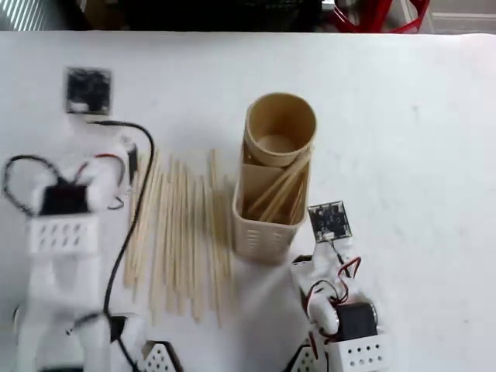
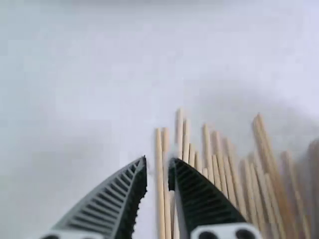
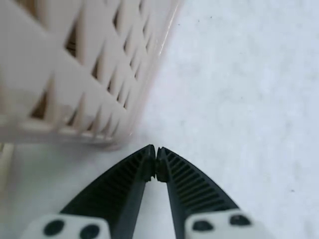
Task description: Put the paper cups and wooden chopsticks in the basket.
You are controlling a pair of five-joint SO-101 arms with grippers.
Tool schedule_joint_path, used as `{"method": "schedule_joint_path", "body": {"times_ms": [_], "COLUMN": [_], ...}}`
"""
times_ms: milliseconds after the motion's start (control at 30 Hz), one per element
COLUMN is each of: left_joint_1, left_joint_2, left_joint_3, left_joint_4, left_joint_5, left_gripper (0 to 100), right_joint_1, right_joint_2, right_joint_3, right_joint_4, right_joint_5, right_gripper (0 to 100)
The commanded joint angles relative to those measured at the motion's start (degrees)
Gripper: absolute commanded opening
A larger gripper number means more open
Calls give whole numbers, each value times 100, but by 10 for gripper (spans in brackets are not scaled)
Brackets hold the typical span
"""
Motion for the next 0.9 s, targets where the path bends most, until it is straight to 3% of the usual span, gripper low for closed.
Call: {"method": "schedule_joint_path", "body": {"times_ms": [0, 300, 867], "left_joint_1": [-119, -338, -391], "left_joint_2": [1288, 4637, 4954], "left_joint_3": [-35, -1829, -2374], "left_joint_4": [-431, -431, 396], "left_joint_5": [-422, -563, -545], "left_gripper": [97, 95, 94], "right_joint_1": [13, 22, 22], "right_joint_2": [-13, -13, -13], "right_joint_3": [53, 53, 53], "right_joint_4": [22, 22, 22], "right_joint_5": [9, 9, 9], "right_gripper": [19, 19, 19]}}
